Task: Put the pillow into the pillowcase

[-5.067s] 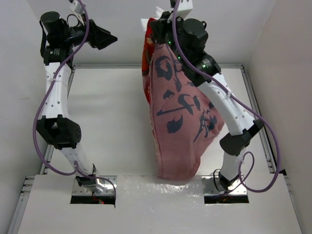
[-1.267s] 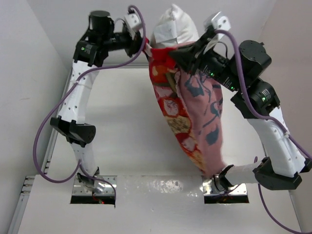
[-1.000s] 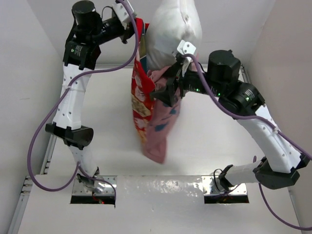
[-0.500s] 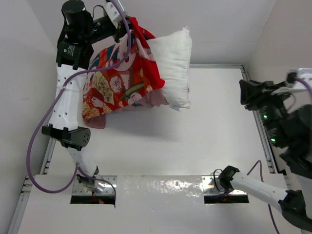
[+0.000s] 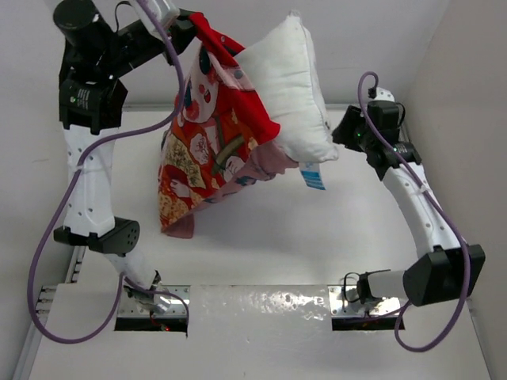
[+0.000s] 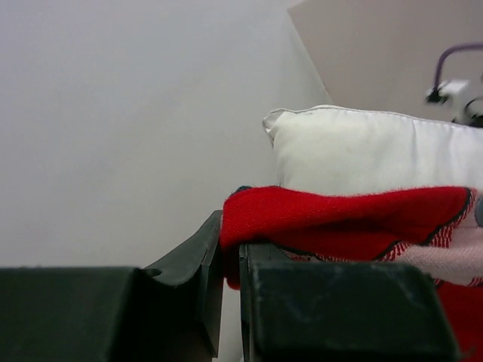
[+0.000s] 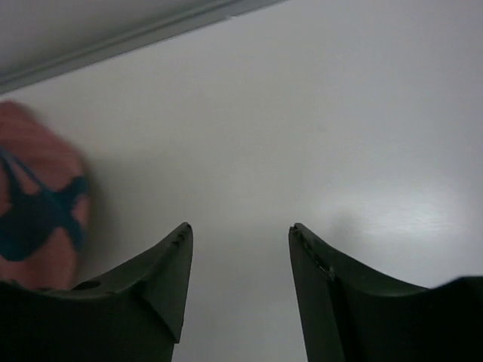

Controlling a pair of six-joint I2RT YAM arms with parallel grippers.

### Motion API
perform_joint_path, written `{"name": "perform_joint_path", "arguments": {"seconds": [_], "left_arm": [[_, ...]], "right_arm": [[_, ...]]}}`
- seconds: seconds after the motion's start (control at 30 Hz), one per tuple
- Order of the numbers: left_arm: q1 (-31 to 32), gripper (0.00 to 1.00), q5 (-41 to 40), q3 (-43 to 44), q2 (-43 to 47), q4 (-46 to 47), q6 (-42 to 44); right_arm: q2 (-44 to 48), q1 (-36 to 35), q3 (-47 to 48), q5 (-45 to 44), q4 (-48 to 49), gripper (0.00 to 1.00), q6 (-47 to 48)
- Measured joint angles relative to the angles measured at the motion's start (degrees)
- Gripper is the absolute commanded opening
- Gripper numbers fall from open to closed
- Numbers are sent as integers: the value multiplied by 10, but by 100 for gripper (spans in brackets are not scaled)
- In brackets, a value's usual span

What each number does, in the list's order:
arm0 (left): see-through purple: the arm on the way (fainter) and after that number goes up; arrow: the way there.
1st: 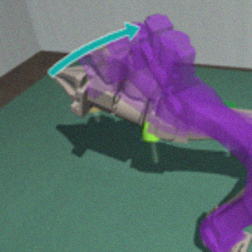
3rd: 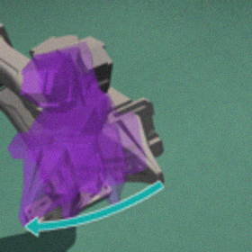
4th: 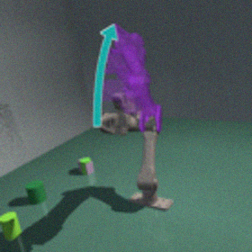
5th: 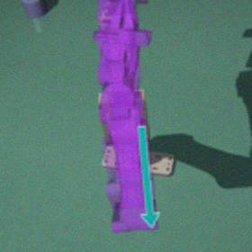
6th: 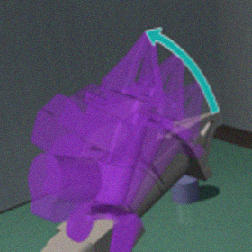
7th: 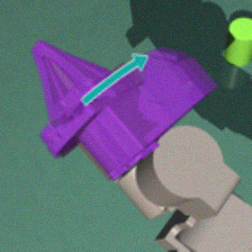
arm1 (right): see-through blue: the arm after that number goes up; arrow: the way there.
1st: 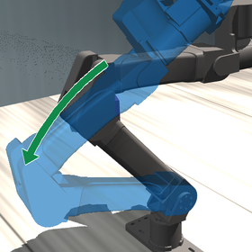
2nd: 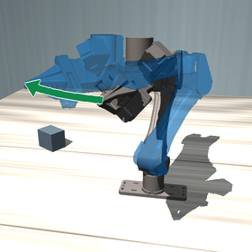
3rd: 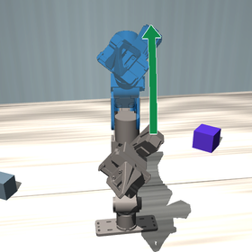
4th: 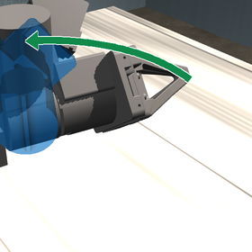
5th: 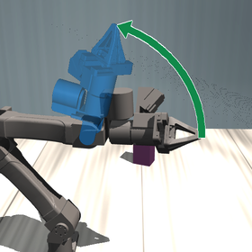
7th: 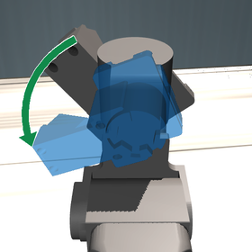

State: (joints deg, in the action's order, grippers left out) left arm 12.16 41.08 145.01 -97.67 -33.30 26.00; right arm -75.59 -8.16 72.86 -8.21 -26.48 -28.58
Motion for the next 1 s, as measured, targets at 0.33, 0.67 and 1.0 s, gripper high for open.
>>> {"name": "perform_joint_path", "arguments": {"seconds": [0.33,0.67,1.0], "left_arm": [[-6,0,38,-12,56,0,-34],[-15,0,16,-162,110,-7,9],[-25,0,45,-240,126,7,-18]], "right_arm": [[-56,-86,-12,245,257,65,-111],[56,-297,-11,153,248,68,-91],[27,-374,-29,150,258,73,-129]]}}
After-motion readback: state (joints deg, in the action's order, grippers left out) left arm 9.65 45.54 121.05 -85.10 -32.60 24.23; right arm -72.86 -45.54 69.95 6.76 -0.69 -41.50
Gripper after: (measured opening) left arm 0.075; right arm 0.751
